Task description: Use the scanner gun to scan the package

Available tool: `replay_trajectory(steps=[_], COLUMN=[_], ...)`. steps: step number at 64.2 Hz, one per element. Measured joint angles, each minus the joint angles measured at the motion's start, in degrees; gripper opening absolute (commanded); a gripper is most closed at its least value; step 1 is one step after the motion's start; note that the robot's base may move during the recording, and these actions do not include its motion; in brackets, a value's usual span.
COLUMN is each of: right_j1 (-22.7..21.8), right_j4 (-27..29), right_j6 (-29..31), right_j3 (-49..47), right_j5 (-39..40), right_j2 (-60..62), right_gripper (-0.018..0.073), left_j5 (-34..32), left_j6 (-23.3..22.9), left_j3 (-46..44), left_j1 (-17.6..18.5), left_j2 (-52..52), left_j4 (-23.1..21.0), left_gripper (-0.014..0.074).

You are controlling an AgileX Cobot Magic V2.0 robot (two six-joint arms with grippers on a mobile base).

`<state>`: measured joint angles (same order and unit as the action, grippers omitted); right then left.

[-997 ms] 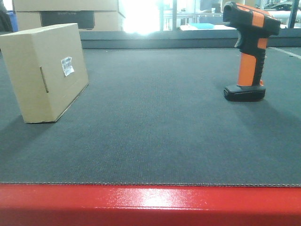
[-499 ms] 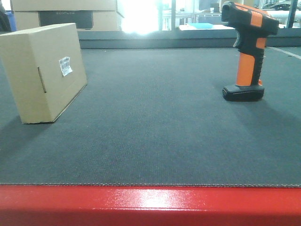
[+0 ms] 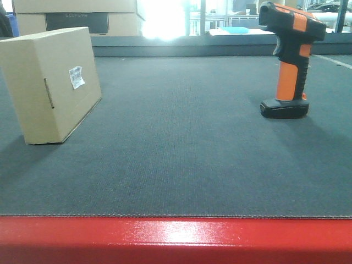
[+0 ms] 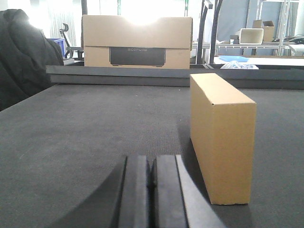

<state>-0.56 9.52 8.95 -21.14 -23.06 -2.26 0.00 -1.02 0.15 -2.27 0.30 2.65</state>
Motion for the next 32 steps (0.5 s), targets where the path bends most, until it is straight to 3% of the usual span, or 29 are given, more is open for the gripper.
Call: replay_trajectory(steps=[17,32], right_j1=[-1.9,-4.24], right_j4=[0.35,-1.64], right_j6=[-0.11,-4.88], right_j3=[5.45,14.72], right_j5=[8.79,13.29], right_j2=[0.0,1.87], right_gripper=[-0.0153,-0.0153], left_j5=[0.0,0.0], left_j6=[0.0,0.0], left_j3=[0.0,0.0], left_j1=[0.0,0.0], left_j2=[0.0,0.0], left_j4=[0.0,0.0], left_gripper=[-0.0111,-0.0111])
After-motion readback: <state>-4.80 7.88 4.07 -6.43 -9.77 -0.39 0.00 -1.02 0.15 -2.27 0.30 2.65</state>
